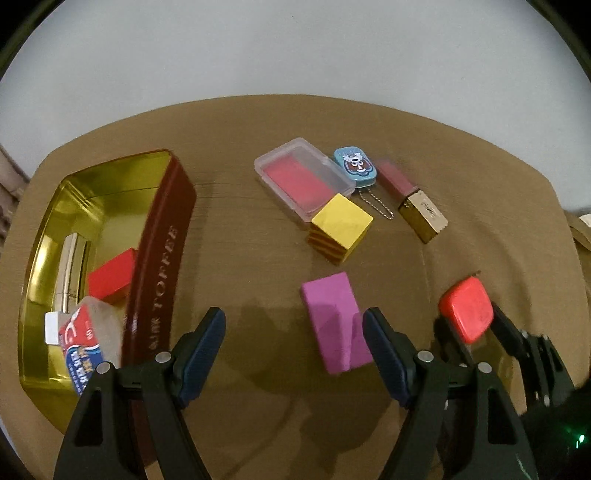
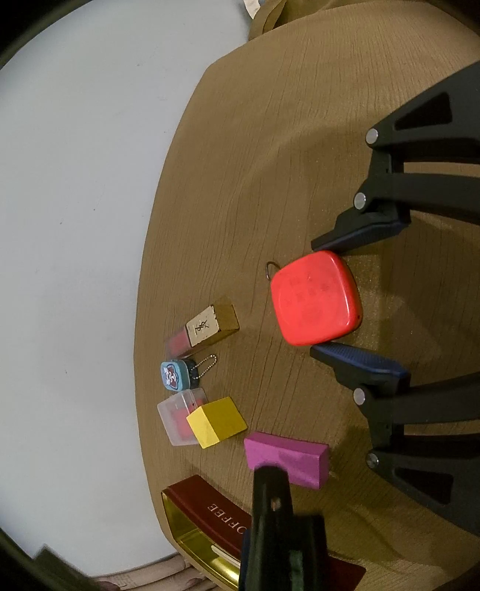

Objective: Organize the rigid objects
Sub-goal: 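Grasp the pink block with the left gripper while the right gripper holds the red case, then carry the pink block into the gold tray and open the left gripper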

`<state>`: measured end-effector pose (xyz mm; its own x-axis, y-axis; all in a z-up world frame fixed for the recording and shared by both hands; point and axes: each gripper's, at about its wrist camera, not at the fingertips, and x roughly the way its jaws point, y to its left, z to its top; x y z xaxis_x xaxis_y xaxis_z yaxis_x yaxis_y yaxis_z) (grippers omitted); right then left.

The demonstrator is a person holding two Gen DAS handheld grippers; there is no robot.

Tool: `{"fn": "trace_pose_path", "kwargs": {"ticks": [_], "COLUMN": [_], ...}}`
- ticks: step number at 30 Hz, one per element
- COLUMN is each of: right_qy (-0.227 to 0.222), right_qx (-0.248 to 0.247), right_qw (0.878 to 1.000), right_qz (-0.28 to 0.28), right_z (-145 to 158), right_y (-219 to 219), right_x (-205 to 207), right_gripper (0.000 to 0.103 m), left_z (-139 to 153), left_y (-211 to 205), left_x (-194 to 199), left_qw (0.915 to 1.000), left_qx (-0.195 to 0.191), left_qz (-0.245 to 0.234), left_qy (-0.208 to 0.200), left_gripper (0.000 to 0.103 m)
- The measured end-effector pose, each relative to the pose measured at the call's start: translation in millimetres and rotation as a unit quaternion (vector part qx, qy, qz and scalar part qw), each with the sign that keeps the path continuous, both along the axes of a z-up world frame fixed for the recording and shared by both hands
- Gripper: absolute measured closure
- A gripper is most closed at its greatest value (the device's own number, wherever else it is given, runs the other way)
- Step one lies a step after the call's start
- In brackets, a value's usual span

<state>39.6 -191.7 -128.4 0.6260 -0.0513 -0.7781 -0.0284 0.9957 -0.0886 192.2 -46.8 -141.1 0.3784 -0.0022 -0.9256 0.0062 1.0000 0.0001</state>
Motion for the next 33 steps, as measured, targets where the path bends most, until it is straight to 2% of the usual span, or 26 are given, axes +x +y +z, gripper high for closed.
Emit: {"fn": "trace_pose_path", "kwargs": {"ticks": [3,7,10,13,15,25,30,33], "right_qy": [0.001,0.001,0.002,0.002,0.002,0.003,0.003,0.003], "right_qx": [0.004,0.008,0.010,0.009,0.010,0.009,0.008,0.007], "right_qw": [1.000,1.000,1.000,1.000,1.000,1.000,1.000,1.000], "right_qz": [0.000,0.000,-0.001,-0.001,-0.001,-0.002,-0.002,-0.002], "right_z": [0,1,1,1,1,1,1,1], "right_y": [-2,-4,-4,-3,-3,-2,-2,-2], "right_x": [1,0,0,0,0,0,0,0], "right_gripper": [0.052,0.052,0.052,0.052,0.052,0.052,0.052,0.052], "left_z": [-7,-13,-18,-20,-18,-12,5,17], "left_y": [-8,-12,-18,-21,-22,-13,-14,-14], "left_x": [7,13,15,15,14,3,-13,-23], "left_qw": [1.0000,0.9999,0.9999,1.0000,1.0000,0.9997,0.9991,0.9978], "left_qx": [0.001,0.001,0.005,0.000,-0.002,0.005,0.009,0.024], "left_qz": [0.000,0.004,0.000,-0.001,-0.004,-0.014,-0.021,-0.032], "left_qy": [0.008,0.010,0.013,0.006,-0.001,-0.017,-0.035,-0.053], "left_gripper": [0.040,0.044,0.052,0.062,0.075,0.076,0.076,0.076]}}
